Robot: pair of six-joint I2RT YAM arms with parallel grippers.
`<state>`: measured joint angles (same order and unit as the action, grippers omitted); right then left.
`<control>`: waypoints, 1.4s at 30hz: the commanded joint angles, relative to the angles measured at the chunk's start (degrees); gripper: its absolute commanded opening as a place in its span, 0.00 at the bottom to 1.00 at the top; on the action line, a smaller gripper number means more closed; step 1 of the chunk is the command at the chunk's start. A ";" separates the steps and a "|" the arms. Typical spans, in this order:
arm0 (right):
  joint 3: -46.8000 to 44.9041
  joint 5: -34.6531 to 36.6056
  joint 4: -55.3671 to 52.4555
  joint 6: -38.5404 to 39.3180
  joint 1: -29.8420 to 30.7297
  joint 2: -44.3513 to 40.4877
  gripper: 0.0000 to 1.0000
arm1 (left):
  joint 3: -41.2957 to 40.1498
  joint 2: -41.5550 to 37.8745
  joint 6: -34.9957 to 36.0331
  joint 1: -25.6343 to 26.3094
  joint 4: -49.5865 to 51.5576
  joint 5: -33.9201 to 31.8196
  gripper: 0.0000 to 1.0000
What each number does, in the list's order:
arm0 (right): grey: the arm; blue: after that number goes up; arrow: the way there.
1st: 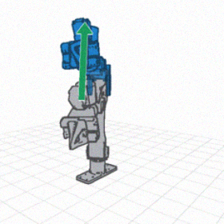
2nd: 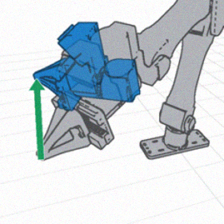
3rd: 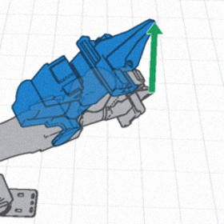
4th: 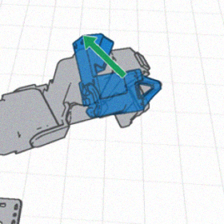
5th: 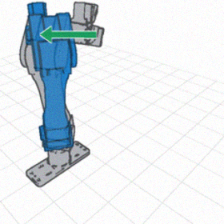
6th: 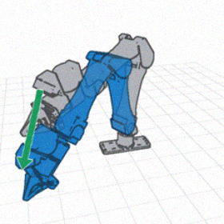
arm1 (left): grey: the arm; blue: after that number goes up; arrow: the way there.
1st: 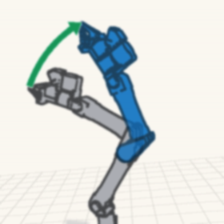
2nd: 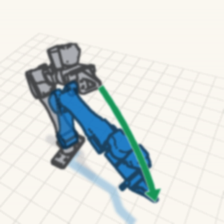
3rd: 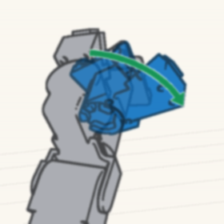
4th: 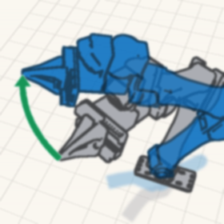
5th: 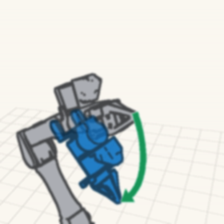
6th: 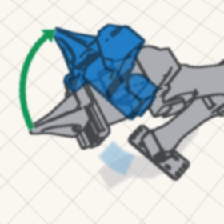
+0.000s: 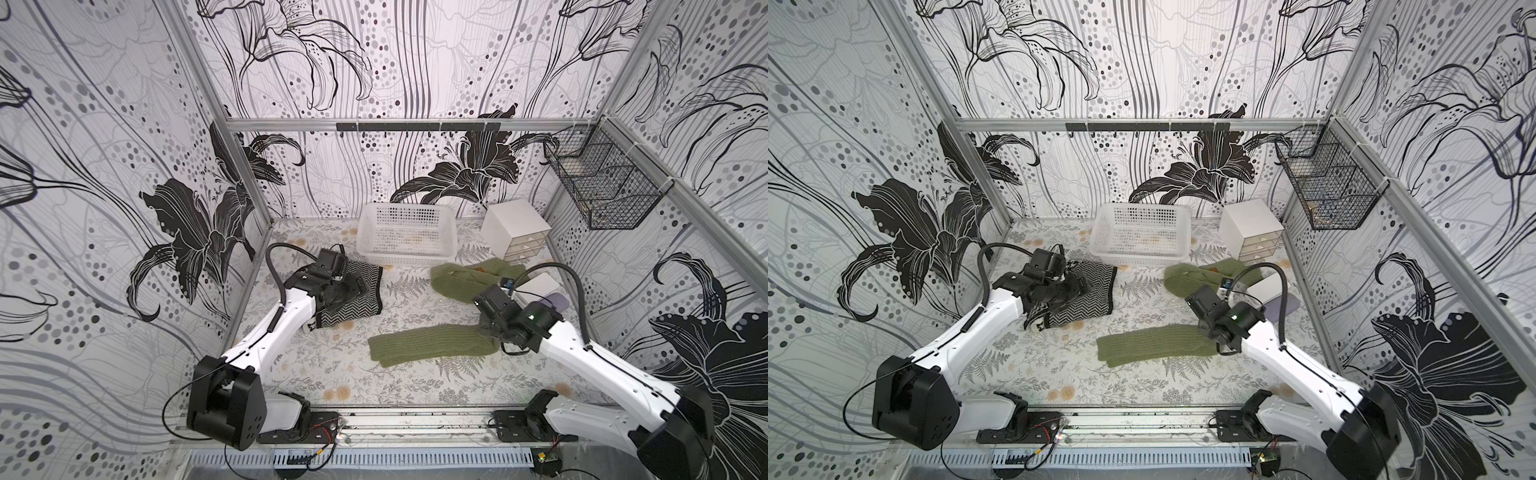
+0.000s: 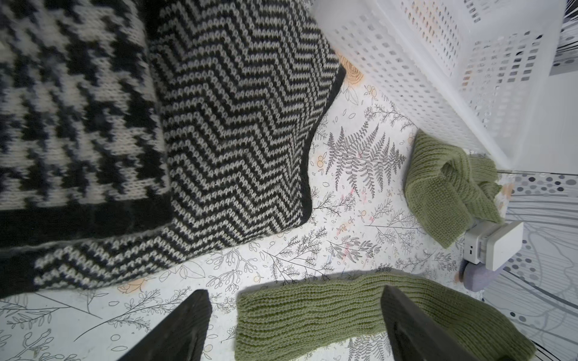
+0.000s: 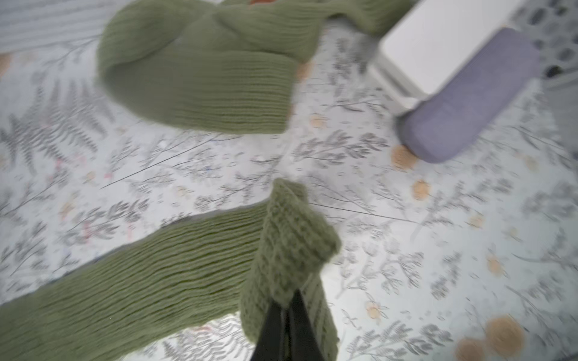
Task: Roll up the scarf and place it into the basket
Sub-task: Fold the scarf at the center of the board.
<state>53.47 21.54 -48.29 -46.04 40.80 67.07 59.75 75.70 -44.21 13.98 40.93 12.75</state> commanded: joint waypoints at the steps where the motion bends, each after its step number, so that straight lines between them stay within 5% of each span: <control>1: 6.54 -9.59 6.57 7.32 5.17 8.38 0.00 | 1.19 -3.75 3.21 -5.68 1.85 2.21 0.89; 6: 19.82 -15.25 6.93 9.75 12.48 22.79 0.00 | 0.25 -6.25 6.24 -15.15 3.53 5.48 0.89; 13: 34.99 -21.90 2.30 11.46 19.15 40.44 0.00 | -0.11 -7.43 8.83 -19.28 4.87 7.10 0.89; 24: 37.63 -28.63 3.25 12.68 24.07 44.92 0.00 | -2.47 -5.86 9.45 -20.31 2.93 8.60 0.89; 28: 36.52 -32.05 6.62 13.43 24.86 44.47 0.55 | -2.86 -5.16 9.10 -20.39 1.53 9.38 0.89; 32: 28.41 -30.42 10.70 11.90 23.12 35.99 0.63 | -3.43 -3.75 9.35 -18.50 -0.07 13.30 0.93; 36: 16.08 -25.55 12.58 9.25 17.09 25.26 0.60 | -3.30 -2.67 8.72 -9.55 -1.56 12.63 0.91; 39: 8.75 -22.80 13.23 8.59 11.89 20.41 0.56 | -3.17 -1.35 5.44 -0.17 -4.92 12.37 0.77; 40: 6.69 -22.00 13.69 8.60 10.31 18.86 0.53 | -2.89 -0.96 4.18 3.20 -5.80 11.00 0.64; 42: 2.86 -21.34 15.38 8.71 7.97 15.89 0.44 | -2.70 -0.12 1.61 8.10 -7.90 9.92 0.23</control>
<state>60.69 -2.68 -34.72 -36.64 50.30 85.14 56.77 74.91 -39.20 17.32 37.98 23.81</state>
